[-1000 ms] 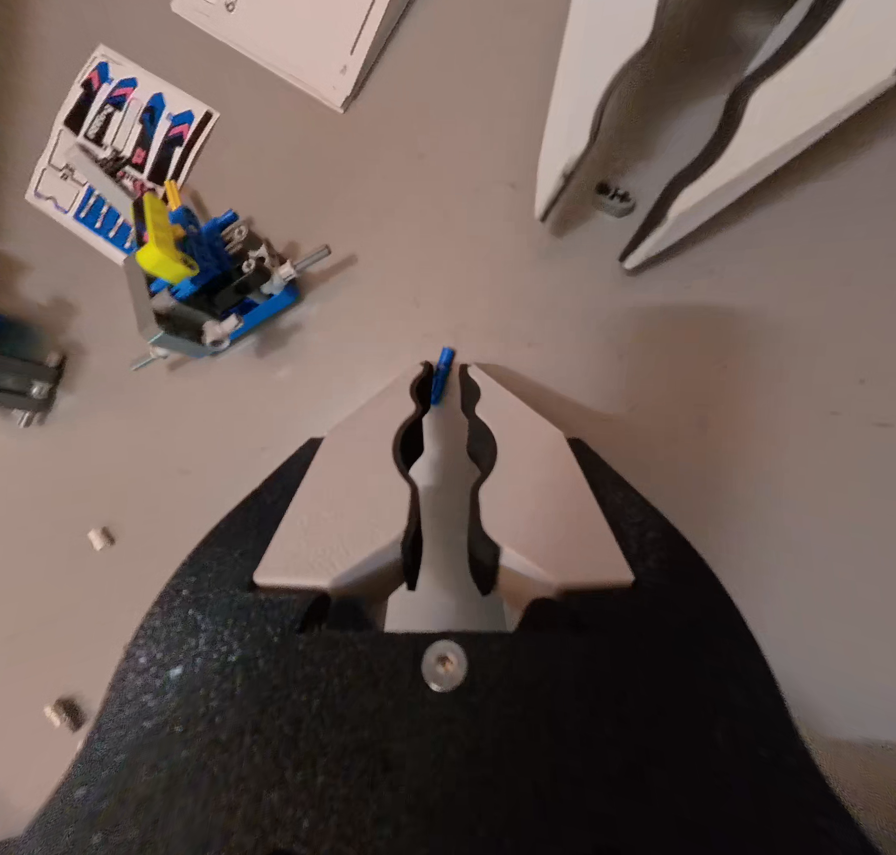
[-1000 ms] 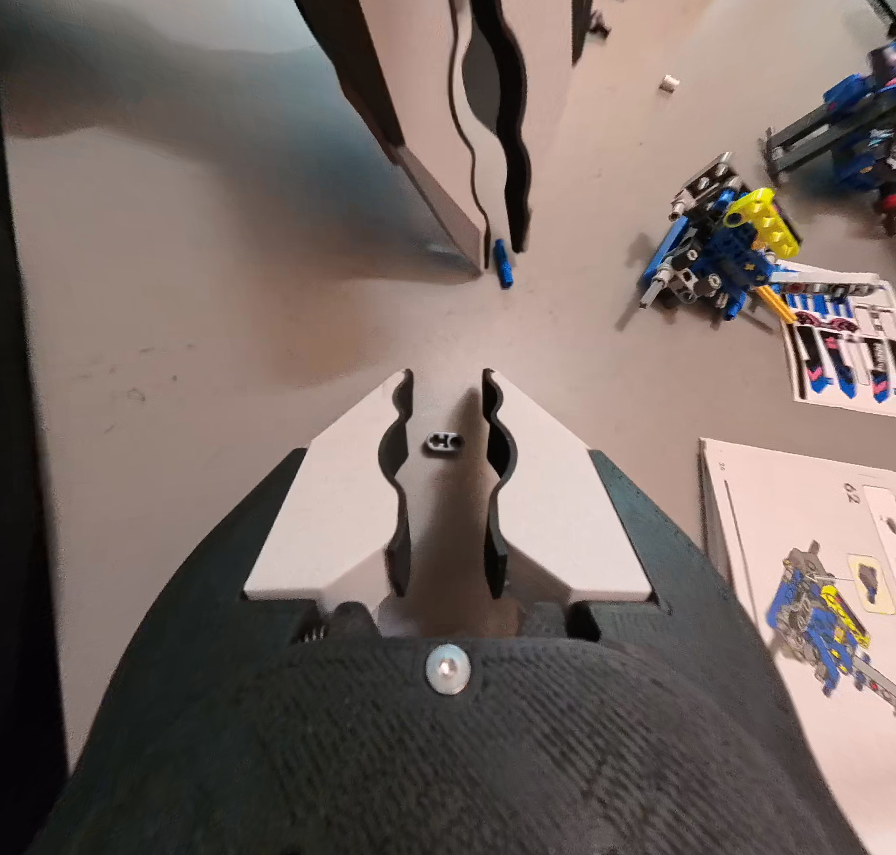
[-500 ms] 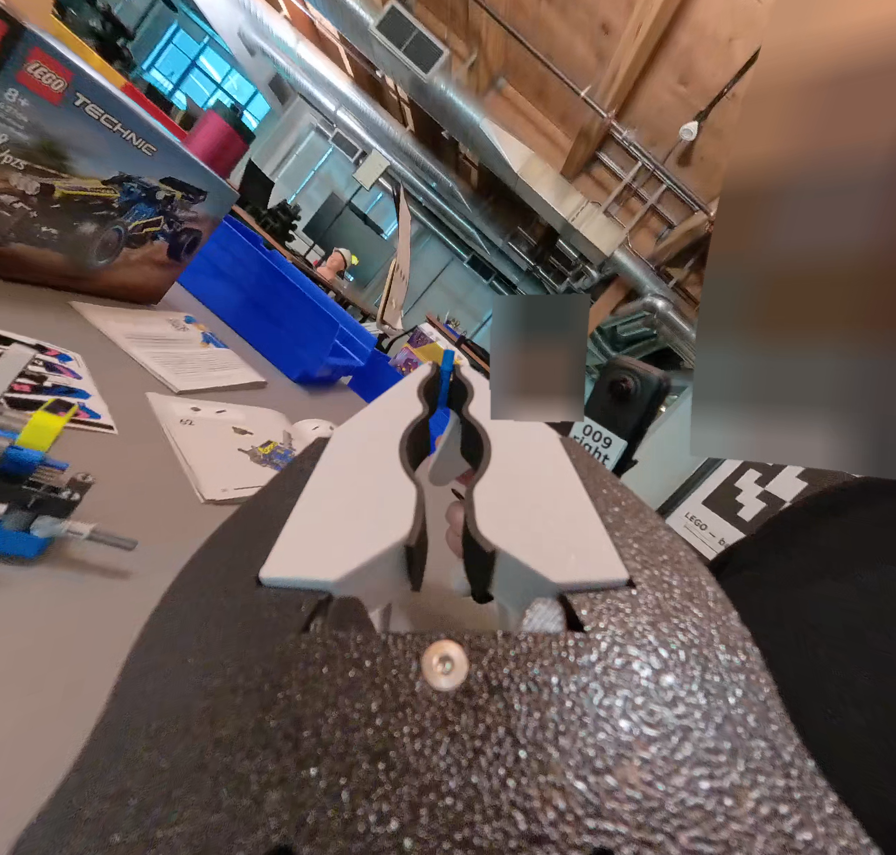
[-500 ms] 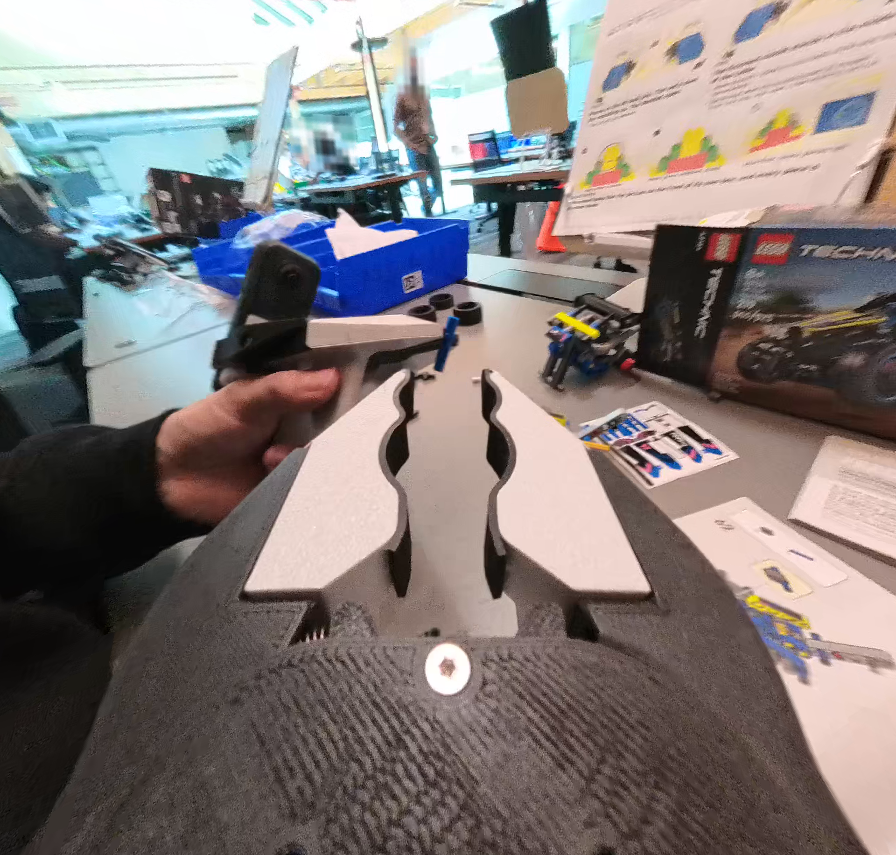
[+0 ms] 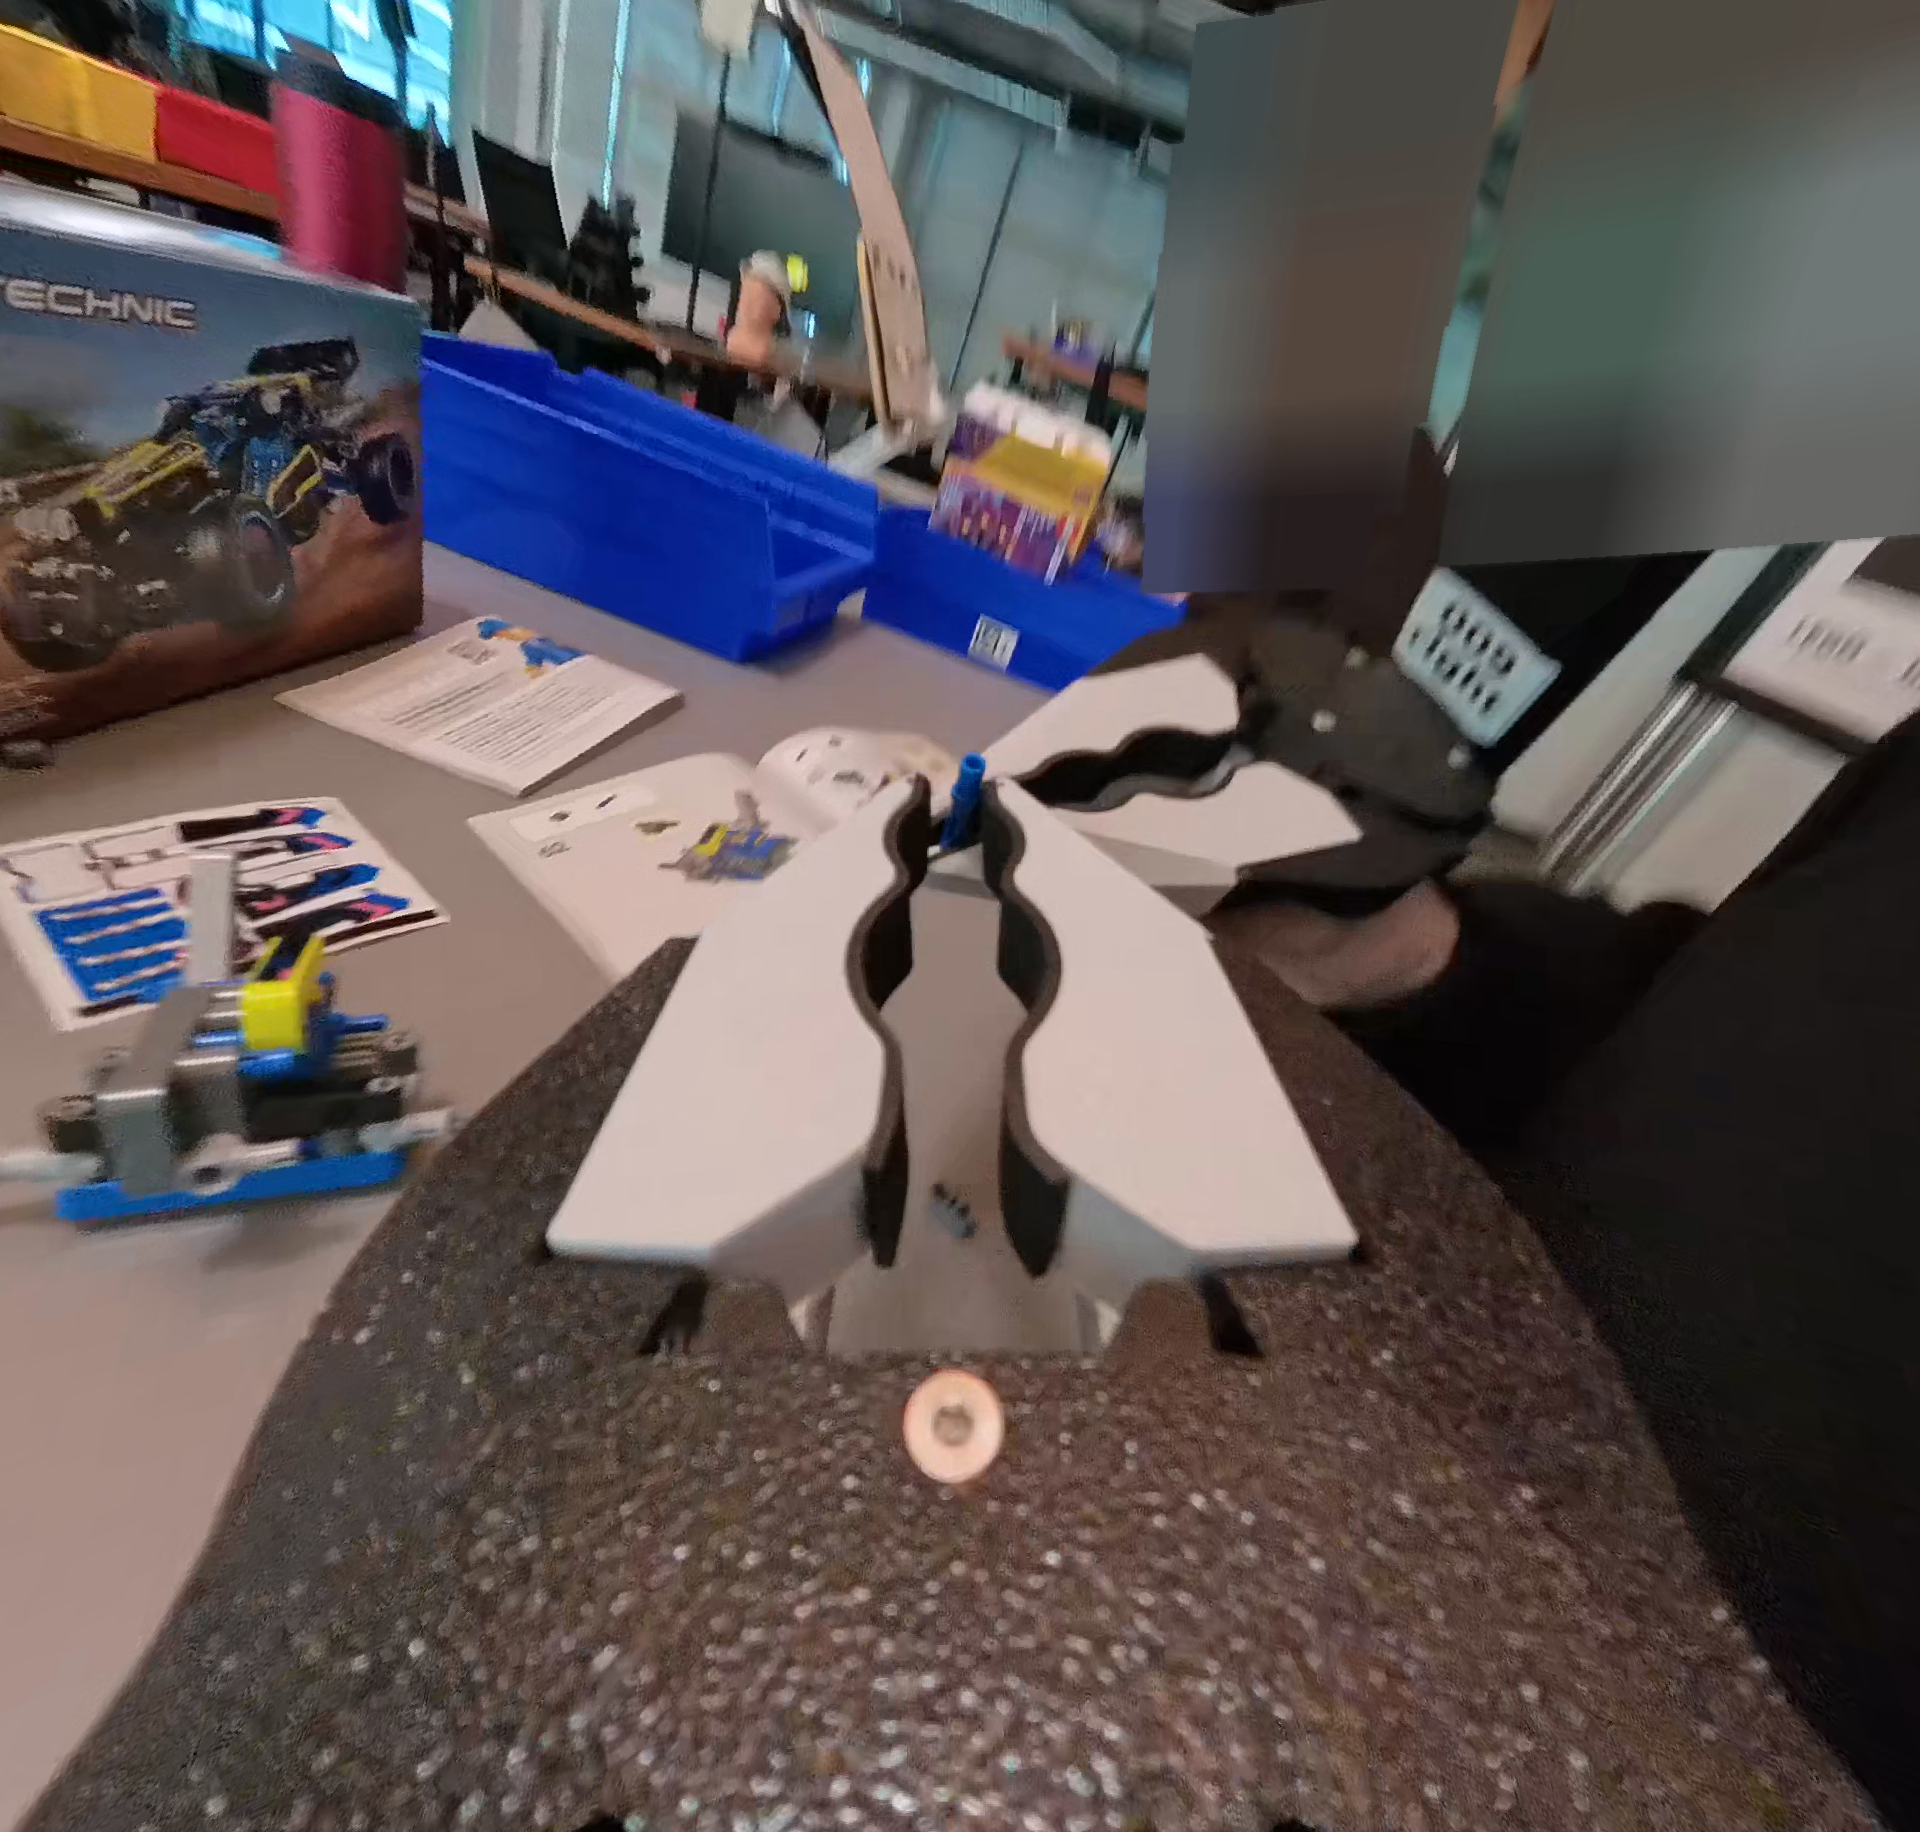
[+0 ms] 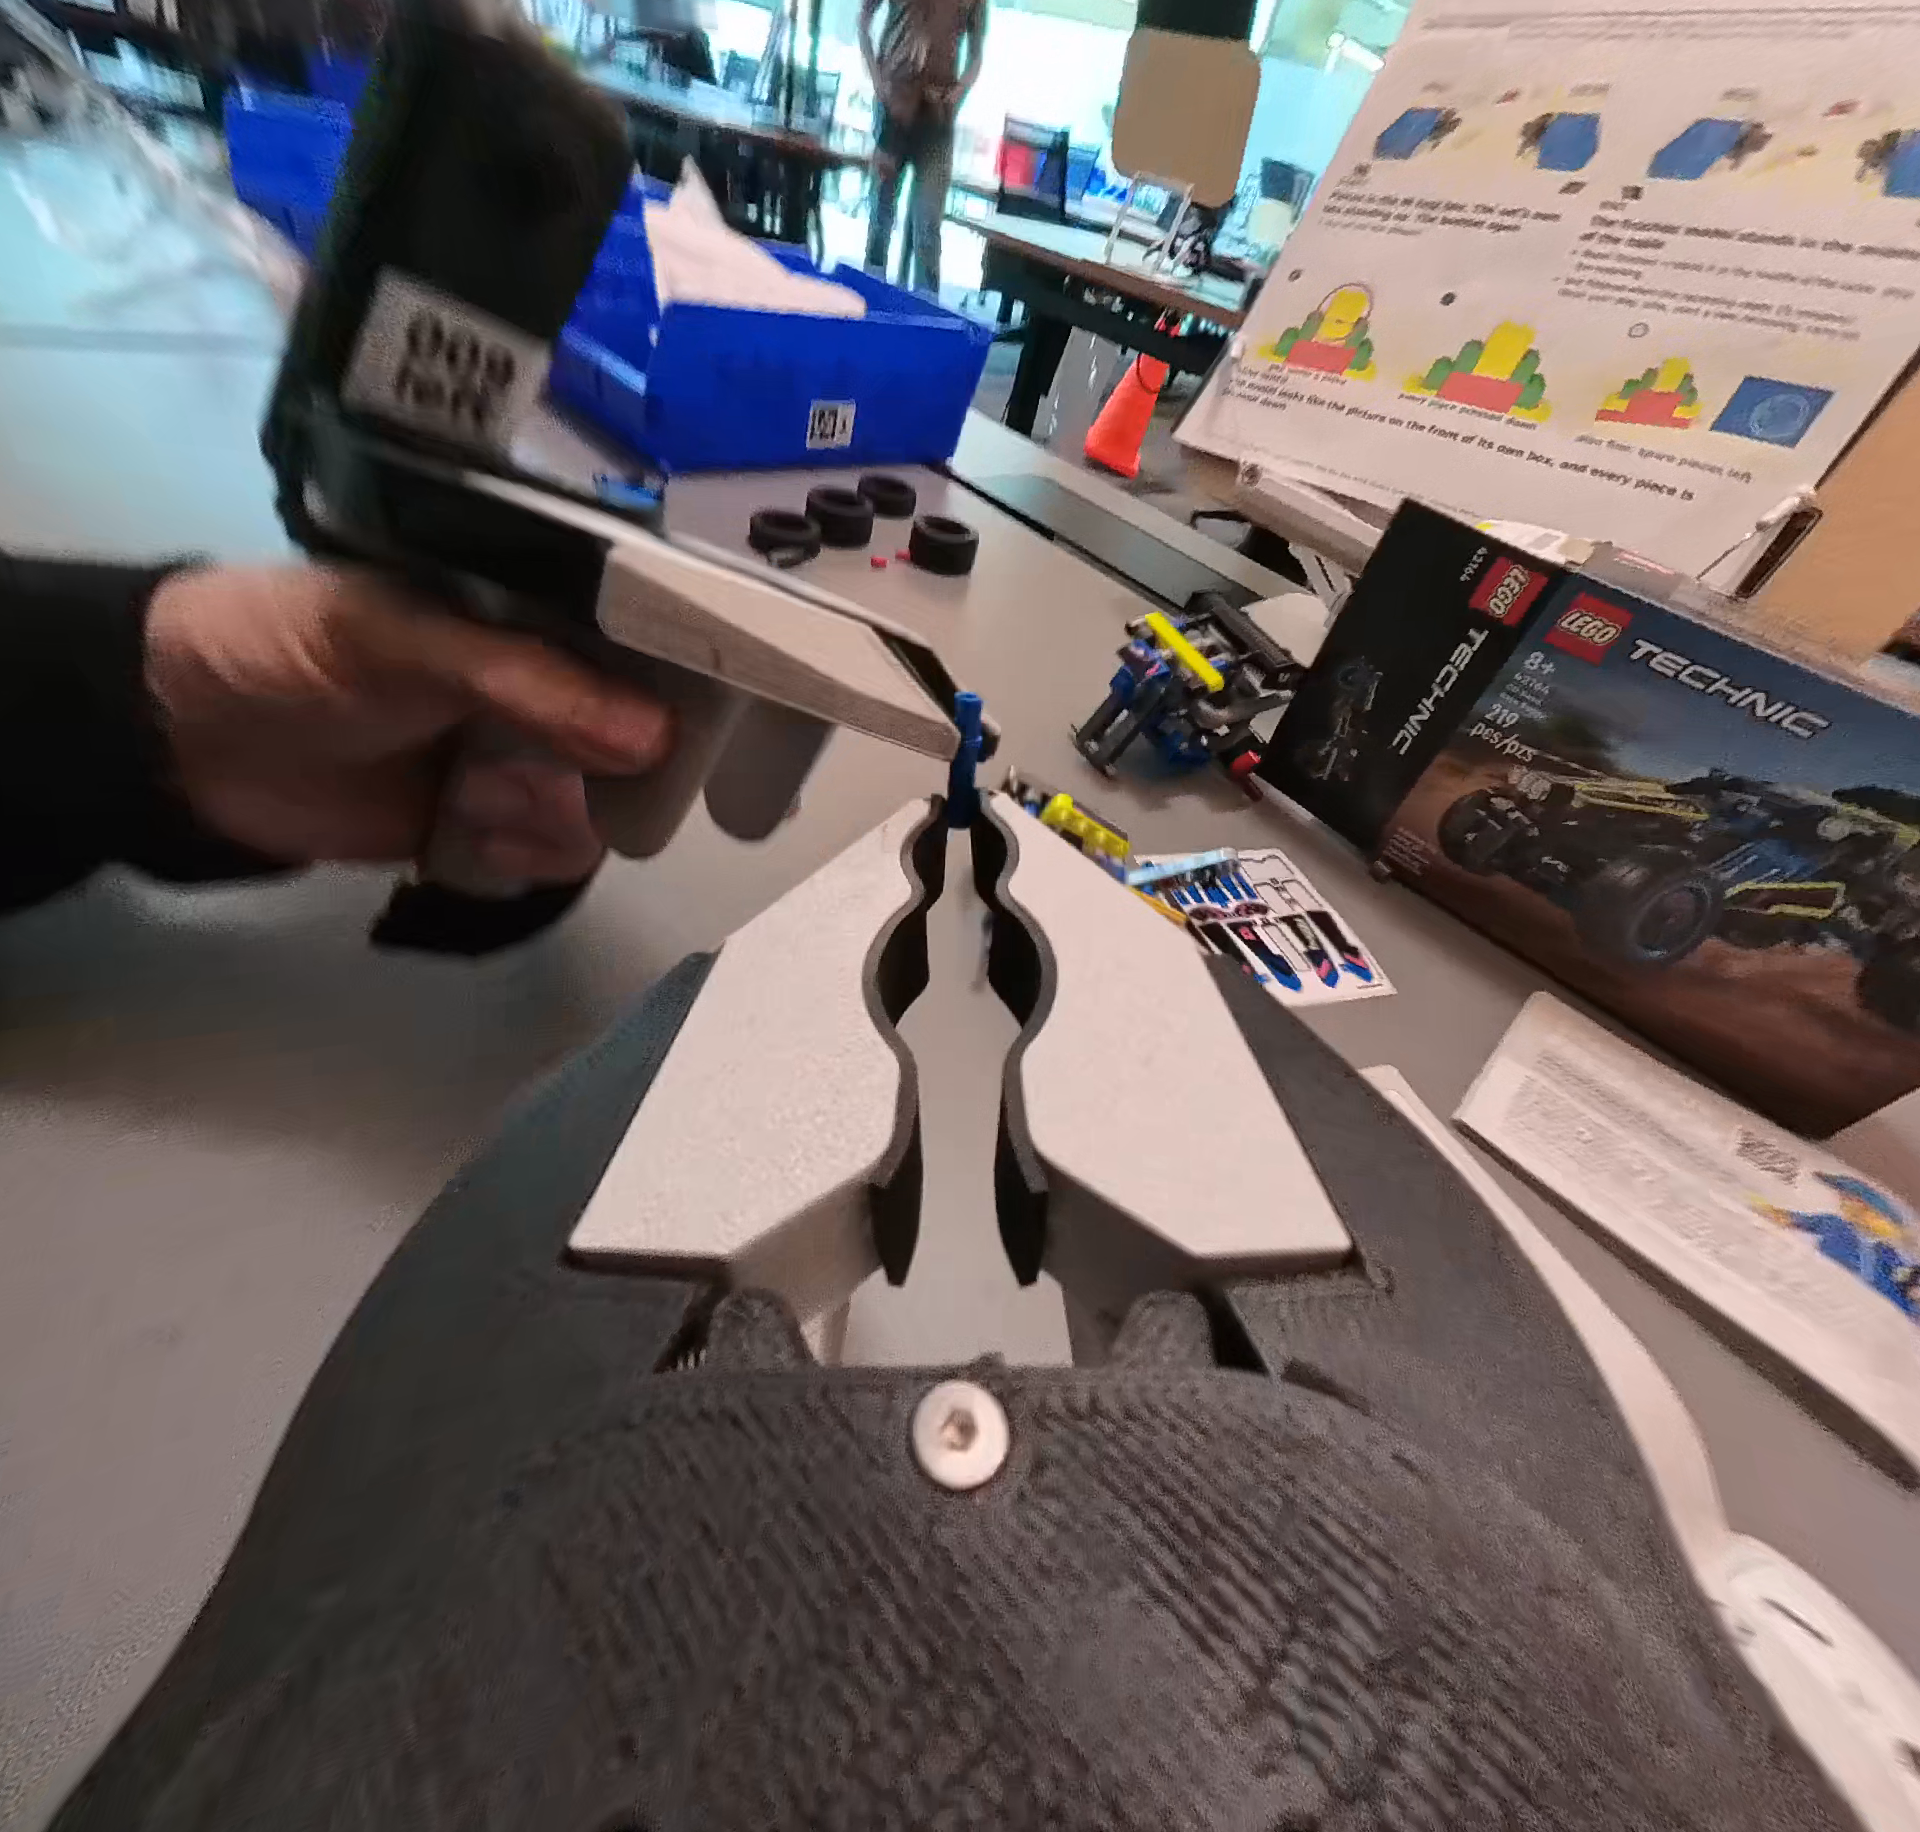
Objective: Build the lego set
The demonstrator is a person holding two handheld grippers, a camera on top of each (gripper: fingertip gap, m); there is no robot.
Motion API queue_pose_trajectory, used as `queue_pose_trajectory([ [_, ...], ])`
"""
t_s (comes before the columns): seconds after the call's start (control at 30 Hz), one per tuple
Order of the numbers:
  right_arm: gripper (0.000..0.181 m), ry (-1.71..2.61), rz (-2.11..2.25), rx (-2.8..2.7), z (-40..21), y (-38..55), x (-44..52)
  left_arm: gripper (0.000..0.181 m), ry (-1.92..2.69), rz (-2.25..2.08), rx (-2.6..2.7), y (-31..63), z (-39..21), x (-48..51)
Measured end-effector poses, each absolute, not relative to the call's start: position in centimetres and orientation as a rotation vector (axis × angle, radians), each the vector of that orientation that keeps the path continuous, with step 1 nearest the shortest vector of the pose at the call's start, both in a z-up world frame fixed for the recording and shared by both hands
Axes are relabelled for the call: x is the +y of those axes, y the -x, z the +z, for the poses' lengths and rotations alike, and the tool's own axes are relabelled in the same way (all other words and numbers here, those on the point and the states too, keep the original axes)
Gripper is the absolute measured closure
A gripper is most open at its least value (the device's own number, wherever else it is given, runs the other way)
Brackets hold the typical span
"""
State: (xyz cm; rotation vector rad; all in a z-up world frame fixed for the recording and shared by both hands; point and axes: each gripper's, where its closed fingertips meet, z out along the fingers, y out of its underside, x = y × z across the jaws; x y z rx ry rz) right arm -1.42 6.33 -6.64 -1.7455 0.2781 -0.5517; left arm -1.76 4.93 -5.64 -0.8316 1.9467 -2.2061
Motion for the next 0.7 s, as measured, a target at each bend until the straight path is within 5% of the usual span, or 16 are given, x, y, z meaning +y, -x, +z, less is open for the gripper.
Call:
queue_pose_trajectory([
  [0.27, 0.178, 1.970, -0.698, 0.065, -9.7, 2.4, 6.9, 0.178, 0.525, -1.638, 2.382, 3.0, -9.1, 5.7],
  [0.7, 0.178, 2.054, -0.597, -0.060, -11.8, 3.7, 7.4, 0.179, 0.364, -1.408, 2.540, 4.4, -11.2, 6.3],
])
